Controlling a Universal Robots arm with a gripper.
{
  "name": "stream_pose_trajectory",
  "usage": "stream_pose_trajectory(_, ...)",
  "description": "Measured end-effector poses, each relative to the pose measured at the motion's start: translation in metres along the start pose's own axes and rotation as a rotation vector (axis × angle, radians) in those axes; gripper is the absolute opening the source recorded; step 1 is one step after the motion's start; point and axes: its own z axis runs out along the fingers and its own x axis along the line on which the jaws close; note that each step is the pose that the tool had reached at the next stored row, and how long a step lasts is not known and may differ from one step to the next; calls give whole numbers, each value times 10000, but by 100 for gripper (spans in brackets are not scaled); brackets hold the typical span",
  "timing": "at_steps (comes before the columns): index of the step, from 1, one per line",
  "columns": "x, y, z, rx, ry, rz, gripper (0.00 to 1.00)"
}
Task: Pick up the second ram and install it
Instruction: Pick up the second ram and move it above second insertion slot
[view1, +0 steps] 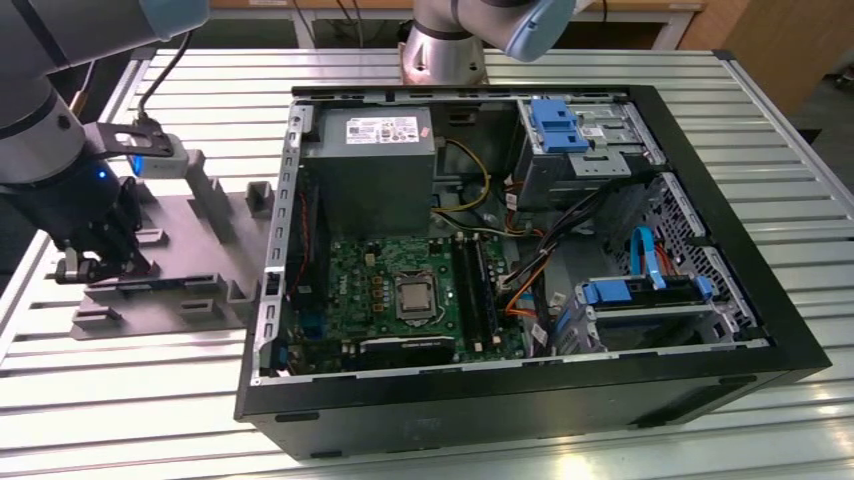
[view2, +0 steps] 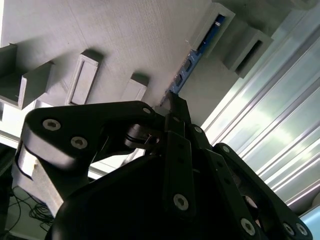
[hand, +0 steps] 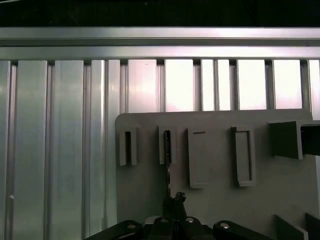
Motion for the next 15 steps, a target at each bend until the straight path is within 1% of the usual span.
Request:
stream_pose_trajectory(10,12,6,25,-5,12,-255,11)
stream_pose_trajectory(15,16,31,36,-8,16,-337,11)
